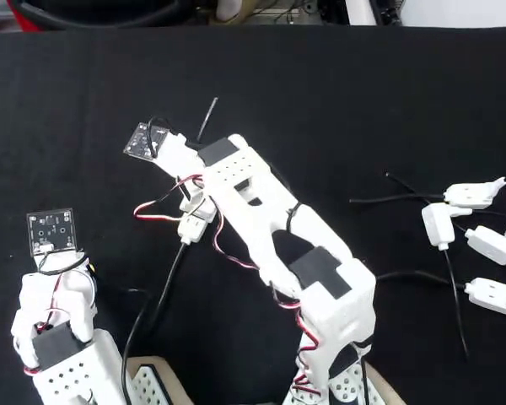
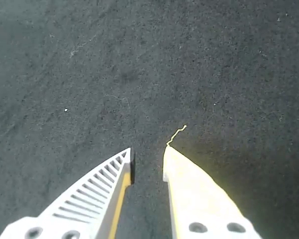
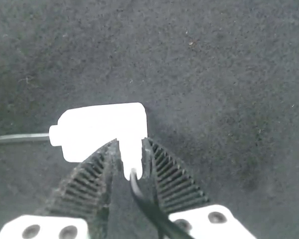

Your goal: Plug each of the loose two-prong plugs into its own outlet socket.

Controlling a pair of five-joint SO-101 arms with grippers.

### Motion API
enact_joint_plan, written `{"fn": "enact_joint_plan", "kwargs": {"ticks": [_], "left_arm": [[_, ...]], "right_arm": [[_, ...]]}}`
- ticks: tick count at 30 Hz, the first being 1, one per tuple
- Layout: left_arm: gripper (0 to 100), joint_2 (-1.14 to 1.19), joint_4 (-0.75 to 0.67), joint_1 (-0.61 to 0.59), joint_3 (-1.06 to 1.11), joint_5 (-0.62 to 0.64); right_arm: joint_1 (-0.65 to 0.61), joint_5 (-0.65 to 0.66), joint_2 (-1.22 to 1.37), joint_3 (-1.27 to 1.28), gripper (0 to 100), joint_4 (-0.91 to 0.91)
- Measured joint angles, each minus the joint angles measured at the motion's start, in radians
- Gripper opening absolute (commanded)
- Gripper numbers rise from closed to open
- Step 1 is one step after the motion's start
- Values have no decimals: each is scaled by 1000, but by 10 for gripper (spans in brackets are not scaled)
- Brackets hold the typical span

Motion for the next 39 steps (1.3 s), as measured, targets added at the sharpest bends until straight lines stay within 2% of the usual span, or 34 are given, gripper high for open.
{"fn": "enact_joint_plan", "kwargs": {"ticks": [8,16,20,25,30,34,39], "left_arm": [[114,0,0,0,0,0],[114,0,0,0,0,0],[114,0,0,0,0,0],[114,0,0,0,0,0],[114,0,0,0,0,0],[114,0,0,0,0,0],[114,0,0,0,0,0]], "right_arm": [[147,2,-64,12,11,138],[368,38,-219,153,11,157],[566,126,-293,201,11,157],[891,267,-327,204,11,152],[1180,376,-327,206,11,49],[1320,394,-327,206,11,-61],[1422,396,-327,206,12,-91]]}}
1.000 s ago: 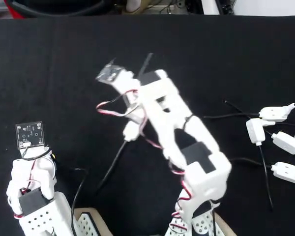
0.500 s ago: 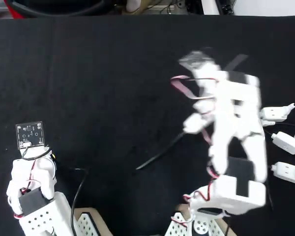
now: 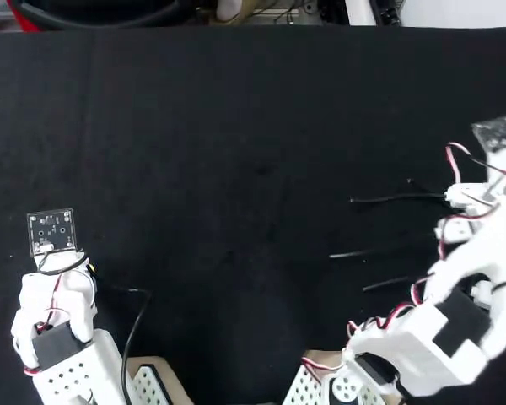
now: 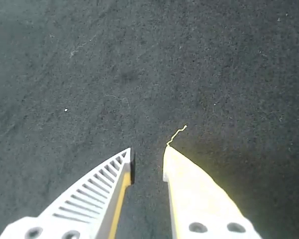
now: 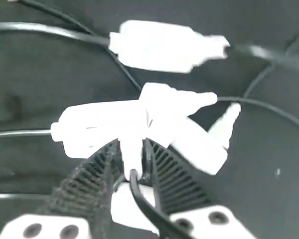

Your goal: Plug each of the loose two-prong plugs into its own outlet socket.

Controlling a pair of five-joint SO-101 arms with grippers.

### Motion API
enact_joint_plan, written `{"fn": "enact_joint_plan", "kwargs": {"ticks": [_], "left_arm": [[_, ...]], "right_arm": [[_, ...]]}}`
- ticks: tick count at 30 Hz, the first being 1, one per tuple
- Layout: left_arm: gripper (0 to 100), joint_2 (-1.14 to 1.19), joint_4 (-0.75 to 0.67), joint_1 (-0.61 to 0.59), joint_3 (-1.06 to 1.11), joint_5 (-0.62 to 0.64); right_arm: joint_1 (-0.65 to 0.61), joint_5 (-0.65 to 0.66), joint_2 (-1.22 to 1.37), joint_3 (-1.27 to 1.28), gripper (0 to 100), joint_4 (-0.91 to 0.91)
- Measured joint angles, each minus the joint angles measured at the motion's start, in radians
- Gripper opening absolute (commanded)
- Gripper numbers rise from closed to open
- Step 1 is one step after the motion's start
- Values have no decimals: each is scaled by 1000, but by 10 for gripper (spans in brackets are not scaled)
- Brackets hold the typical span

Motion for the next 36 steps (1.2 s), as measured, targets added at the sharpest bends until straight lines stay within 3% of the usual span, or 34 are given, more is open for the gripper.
{"fn": "enact_joint_plan", "kwargs": {"ticks": [8,15,18,21,23,28,32,36], "left_arm": [[114,0,6,0,0,0],[143,0,6,0,0,0],[141,0,6,0,3,0],[141,-2,5,18,6,3],[132,-2,5,68,21,0],[28,-2,5,184,28,0],[29,-2,5,324,28,3],[29,-2,5,480,34,2]], "right_arm": [[66,0,0,-6,26,17],[61,0,0,-6,290,178],[44,0,0,-6,232,258],[38,-17,0,-32,78,358],[38,-52,-35,-55,26,436],[-2,-112,-180,-46,38,585],[-106,-120,-315,75,38,669],[-264,-161,-485,290,36,623]]}}
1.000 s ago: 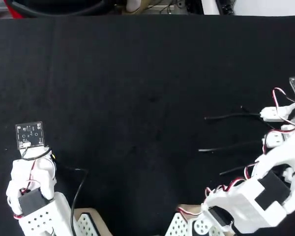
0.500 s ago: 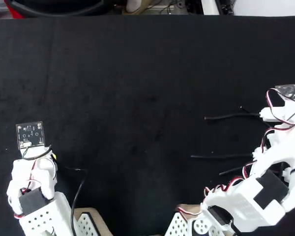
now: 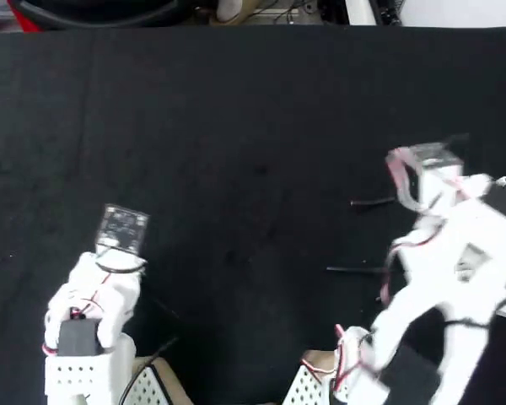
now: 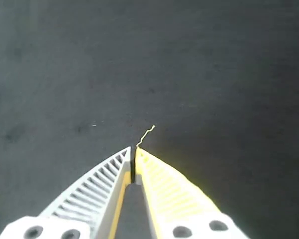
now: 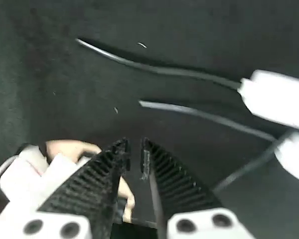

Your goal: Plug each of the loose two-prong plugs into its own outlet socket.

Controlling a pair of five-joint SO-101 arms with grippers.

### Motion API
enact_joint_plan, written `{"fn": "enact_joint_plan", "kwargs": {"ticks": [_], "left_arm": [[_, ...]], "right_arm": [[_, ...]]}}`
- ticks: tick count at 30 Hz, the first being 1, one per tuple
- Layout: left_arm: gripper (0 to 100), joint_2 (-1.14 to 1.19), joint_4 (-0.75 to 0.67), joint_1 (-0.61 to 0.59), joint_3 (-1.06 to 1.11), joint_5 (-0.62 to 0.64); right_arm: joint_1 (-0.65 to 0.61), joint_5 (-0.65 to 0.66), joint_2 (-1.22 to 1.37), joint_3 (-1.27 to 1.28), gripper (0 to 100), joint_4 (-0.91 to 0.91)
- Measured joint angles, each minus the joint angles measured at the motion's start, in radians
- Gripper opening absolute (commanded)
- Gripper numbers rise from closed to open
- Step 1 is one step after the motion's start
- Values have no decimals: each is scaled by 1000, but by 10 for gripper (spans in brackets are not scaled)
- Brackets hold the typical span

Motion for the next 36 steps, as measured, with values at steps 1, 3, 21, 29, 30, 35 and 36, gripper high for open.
{"fn": "enact_joint_plan", "kwargs": {"ticks": [1,3,21,29,30,35,36], "left_arm": [[29,-2,0,8,9,0],[29,0,0,20,20,0],[30,2,0,28,44,-2],[30,2,0,-15,44,0],[30,2,0,-38,44,-2],[30,2,0,-144,44,-2],[30,2,0,-160,44,0]], "right_arm": [[-40,-20,-48,66,36,-41],[-126,-75,-153,212,36,-143],[-700,-468,-1312,1149,38,-706],[-709,-476,-1367,1168,36,-496],[-709,-474,-1367,1168,36,-462],[-658,-474,-1367,1168,36,-394],[-637,-474,-1367,1168,36,-390]]}}
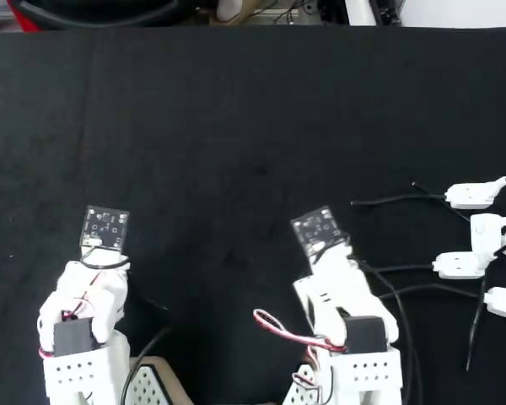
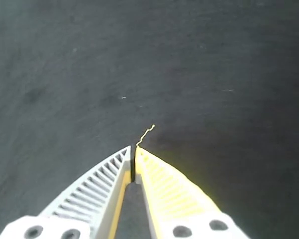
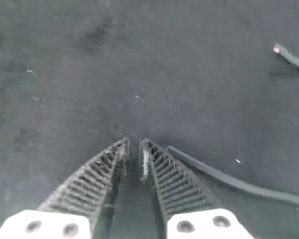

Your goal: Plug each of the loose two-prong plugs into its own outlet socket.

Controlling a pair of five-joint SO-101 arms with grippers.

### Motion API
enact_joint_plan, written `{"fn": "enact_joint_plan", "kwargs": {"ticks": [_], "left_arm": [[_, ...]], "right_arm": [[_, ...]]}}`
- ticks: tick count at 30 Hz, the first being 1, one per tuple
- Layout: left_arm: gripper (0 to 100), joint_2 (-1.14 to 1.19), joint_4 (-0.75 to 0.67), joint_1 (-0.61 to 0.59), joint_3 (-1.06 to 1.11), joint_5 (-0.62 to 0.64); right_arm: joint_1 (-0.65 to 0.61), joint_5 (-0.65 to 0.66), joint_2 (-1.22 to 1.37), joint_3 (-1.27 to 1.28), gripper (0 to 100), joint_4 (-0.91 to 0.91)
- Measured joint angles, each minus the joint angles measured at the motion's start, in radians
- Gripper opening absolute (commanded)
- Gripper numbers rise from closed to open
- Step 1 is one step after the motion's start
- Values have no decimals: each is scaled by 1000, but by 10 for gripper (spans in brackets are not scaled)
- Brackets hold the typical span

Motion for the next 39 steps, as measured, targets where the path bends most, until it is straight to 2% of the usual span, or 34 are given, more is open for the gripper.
{"fn": "enact_joint_plan", "kwargs": {"ticks": [6,9,39], "left_arm": [[30,0,0,-48,6,-2],[30,0,0,-49,6,-2],[30,0,0,-49,8,-2]], "right_arm": [[127,0,0,0,36,5],[144,0,0,0,36,5],[144,0,0,0,36,5]]}}
